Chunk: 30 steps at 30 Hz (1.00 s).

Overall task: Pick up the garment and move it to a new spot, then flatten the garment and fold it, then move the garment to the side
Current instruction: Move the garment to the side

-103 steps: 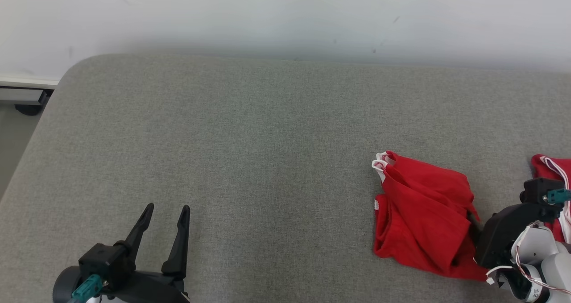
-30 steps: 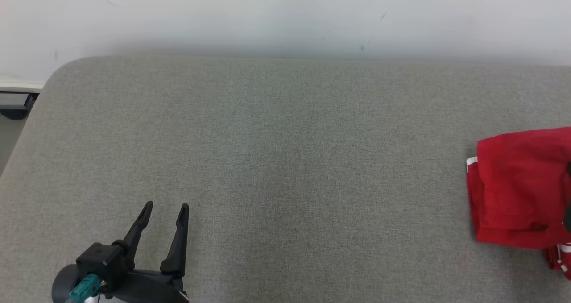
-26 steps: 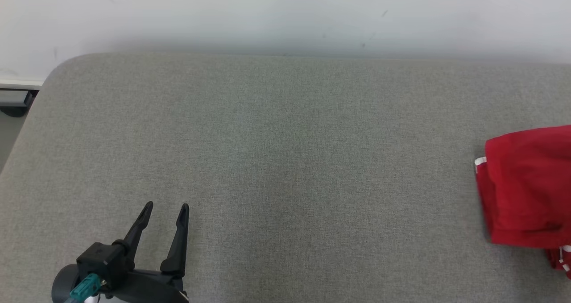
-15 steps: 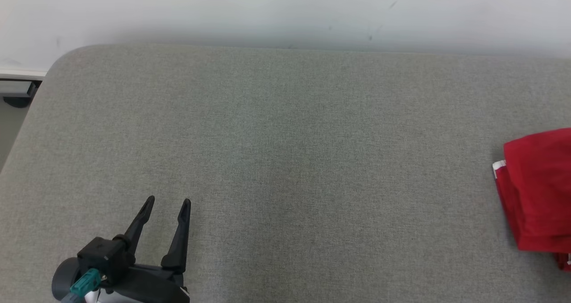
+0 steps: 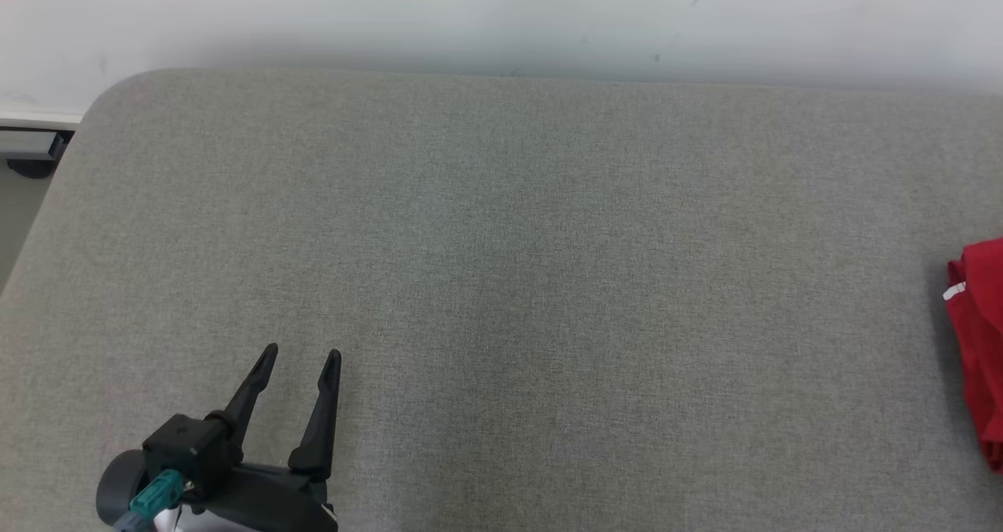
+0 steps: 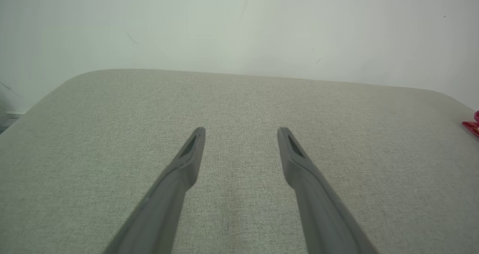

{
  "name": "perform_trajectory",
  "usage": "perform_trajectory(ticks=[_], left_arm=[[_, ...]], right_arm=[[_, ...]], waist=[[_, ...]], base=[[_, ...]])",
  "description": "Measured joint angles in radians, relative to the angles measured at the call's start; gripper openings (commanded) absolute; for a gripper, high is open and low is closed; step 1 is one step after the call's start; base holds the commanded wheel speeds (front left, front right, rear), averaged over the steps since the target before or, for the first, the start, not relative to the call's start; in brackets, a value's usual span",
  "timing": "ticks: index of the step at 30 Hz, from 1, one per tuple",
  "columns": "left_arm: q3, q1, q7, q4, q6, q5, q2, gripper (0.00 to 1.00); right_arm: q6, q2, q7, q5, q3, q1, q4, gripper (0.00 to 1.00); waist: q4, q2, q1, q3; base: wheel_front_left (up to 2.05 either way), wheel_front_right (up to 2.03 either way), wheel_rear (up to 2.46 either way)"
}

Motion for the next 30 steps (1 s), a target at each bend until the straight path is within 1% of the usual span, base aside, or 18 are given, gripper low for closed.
perform_trajectory(ticks=[1, 7, 8, 9, 10, 11, 12, 19, 23, 24, 27, 30], left_arm=[[-0.001, -0.002, 0.001, 0.0, 0.0, 0.001, 0.0, 1.0], [-0.011, -0.023, 0.009, -0.005, -0.008, 0.006, 0.0, 1.0], [-0.011, -0.023, 0.009, -0.006, -0.008, 0.006, 0.0, 1.0], [-0.012, -0.024, 0.009, -0.006, -0.008, 0.006, 0.0, 1.0], [-0.012, -0.024, 0.01, -0.006, -0.008, 0.006, 0.0, 1.0], [-0.011, -0.024, 0.01, -0.006, -0.008, 0.006, 0.0, 1.0], [-0.012, -0.025, 0.01, -0.006, -0.008, 0.006, 0.0, 1.0], [-0.011, -0.038, 0.013, -0.004, -0.008, 0.006, -0.002, 1.0], [-0.009, -0.04, 0.013, 0.003, -0.008, 0.006, -0.003, 1.0], [-0.008, -0.04, 0.012, 0.004, -0.007, 0.006, -0.004, 1.0], [-0.003, -0.04, 0.007, 0.005, -0.006, 0.006, -0.006, 1.0], [0.01, -0.04, -0.007, 0.006, 0.0, 0.005, -0.009, 1.0]], right_arm=[[0.005, -0.005, -0.009, -0.006, 0.007, 0.0, 0.015, 0.0], [0.007, -0.026, -0.065, -0.046, 0.023, -0.001, 0.105, 0.0], [0.006, -0.026, -0.073, -0.049, 0.024, -0.001, 0.118, 0.12], [0.006, -0.026, -0.089, -0.051, 0.026, -0.002, 0.131, 0.27], [0.006, -0.026, -0.103, -0.052, 0.03, -0.01, 0.146, 0.29], [0.006, -0.026, -0.115, -0.053, 0.036, -0.022, 0.157, 0.5], [0.006, -0.026, -0.13, -0.057, 0.041, -0.034, 0.164, 1.0], [0.006, -0.015, -0.229, -0.064, 0.061, -0.125, 0.216, 1.0], [0.015, 0.005, -0.293, -0.063, 0.079, -0.17, 0.251, 1.0], [0.022, 0.012, -0.312, -0.063, 0.081, -0.181, 0.256, 1.0], [0.024, 0.045, -0.368, -0.047, 0.079, -0.207, 0.27, 1.0], [0.021, 0.114, -0.421, -0.008, 0.07, -0.209, 0.268, 1.0]], waist=[[0.001, 0.0, 0.0, 0.002], [0.012, 0.0001, 0.0, 0.017], [0.014, 0.0001, 0.0, 0.02], [0.017, 0.0001, 0.0, 0.023], [0.019, 0.0, 0.0, 0.025], [0.021, 0.0, 0.0, 0.028], [0.023, 0.0001, 0.0, 0.03], [0.028, 0.0, 0.0, 0.038], [0.026, 0.0001, 0.0001, 0.033], [0.025, 0.0, 0.0, 0.031], [0.02, 0.0, 0.0, 0.022], [0.016, 0.0, 0.0, 0.011]], base=[[0.0, 0.0, 0.0], [0.0, 0.0, 0.0], [0.0, 0.0, 0.0], [0.0, 0.0, 0.0], [0.0, 0.0, 0.0], [0.0, 0.0, 0.0], [0.0, 0.0, 0.0], [0.0, 0.0, 0.0], [0.0, 0.0, 0.0], [0.0, 0.0, 0.0], [0.0, 0.0, 0.0], [0.0, 0.0, 0.0]])
